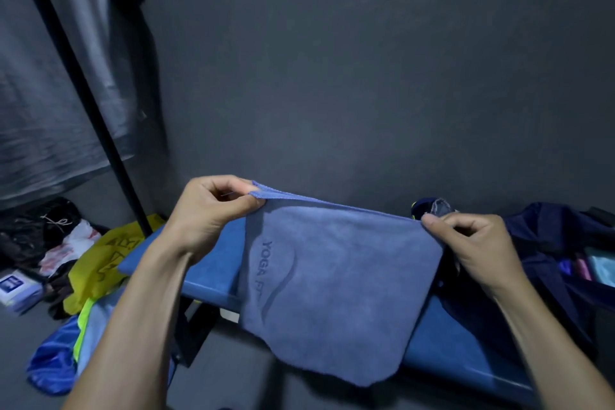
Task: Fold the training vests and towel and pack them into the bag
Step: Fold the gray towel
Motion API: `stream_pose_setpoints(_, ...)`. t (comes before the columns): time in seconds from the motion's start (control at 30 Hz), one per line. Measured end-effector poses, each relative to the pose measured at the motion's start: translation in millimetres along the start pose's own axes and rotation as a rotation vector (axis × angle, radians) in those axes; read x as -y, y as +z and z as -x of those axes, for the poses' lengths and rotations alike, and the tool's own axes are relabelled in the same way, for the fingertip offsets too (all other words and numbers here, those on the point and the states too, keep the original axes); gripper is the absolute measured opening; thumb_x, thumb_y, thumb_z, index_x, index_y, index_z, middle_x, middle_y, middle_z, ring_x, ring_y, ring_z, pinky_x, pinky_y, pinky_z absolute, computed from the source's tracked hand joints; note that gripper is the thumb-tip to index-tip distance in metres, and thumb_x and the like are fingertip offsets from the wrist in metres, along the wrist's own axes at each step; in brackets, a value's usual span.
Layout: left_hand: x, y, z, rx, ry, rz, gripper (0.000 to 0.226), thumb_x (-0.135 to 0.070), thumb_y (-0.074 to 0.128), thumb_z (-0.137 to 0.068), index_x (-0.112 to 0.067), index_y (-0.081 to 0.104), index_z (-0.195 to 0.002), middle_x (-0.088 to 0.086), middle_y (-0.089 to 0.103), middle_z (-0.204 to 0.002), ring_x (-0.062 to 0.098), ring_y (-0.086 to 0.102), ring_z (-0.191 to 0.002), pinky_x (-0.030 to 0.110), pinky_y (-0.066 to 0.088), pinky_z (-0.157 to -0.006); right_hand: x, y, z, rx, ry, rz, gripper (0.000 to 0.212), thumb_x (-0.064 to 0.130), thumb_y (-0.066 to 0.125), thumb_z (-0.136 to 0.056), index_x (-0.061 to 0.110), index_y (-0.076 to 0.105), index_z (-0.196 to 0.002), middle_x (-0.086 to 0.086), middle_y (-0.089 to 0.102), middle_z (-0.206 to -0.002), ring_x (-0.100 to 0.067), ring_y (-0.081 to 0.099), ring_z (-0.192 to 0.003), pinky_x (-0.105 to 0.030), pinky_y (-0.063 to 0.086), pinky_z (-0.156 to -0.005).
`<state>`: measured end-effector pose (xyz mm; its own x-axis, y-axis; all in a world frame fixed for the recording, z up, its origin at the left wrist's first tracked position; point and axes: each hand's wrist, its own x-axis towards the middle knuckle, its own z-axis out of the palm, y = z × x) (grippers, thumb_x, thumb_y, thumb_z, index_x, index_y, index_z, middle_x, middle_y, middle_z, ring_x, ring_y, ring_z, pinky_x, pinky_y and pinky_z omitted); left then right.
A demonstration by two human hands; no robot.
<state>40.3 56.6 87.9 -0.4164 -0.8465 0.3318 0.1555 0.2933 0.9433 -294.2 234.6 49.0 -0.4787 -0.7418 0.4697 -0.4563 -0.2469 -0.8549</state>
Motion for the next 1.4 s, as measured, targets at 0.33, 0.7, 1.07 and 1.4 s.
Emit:
stream_pose_setpoints(0.33,-4,73,6,0.227,-0.030,-0.124,0.021,0.003,0.081,-0.069,-0.014,0.070,-0.067,0.001,0.075,-0.079,0.010,0.062,-0.068,0.019,0.051,-0.067,24,64,13,0.132,-0.203,0.242,0.024,0.026,0.085,-0.081,0.025,0.063,-0.091,0.009,0.067,-0.112,-0.010,0.064,-0.112,-0.025,0.048,-0.092)
stream_pose_setpoints(0.7,1,84,8,0.233,-0.035,-0.091,0.014,0.001,0.085,-0.076,-0.005,0.076,-0.084,0.006,0.078,-0.086,0.012,0.068,-0.077,0.022,0.056,-0.077,41,97,21,0.110,-0.261,-0.044,0.006,0.006,0.072,-0.094,0.011,0.070,-0.094,0.005,0.076,-0.099,-0.015,0.074,-0.097,-0.036,0.058,-0.091)
stream_pose_setpoints(1.07,-3,91,13,0.353,-0.004,-0.059,0.013,0.001,0.080,-0.083,-0.006,0.075,-0.094,0.007,0.077,-0.092,0.012,0.064,-0.082,0.026,0.053,-0.081,48,97,21,0.030,-0.221,-0.031,0.013,0.009,0.066,-0.097,0.018,0.063,-0.088,0.012,0.069,-0.081,-0.005,0.066,-0.076,-0.020,0.049,-0.072)
stream_pose_setpoints(1.4,7,85,16,0.486,0.031,-0.108,0.014,-0.002,0.077,-0.088,-0.004,0.065,-0.094,0.003,0.069,-0.092,0.016,0.058,-0.085,0.031,0.048,-0.076,58,86,-5,0.078,-0.245,-0.129,0.016,0.004,0.061,-0.100,0.019,0.061,-0.094,0.018,0.063,-0.086,0.001,0.058,-0.081,-0.015,0.046,-0.077)
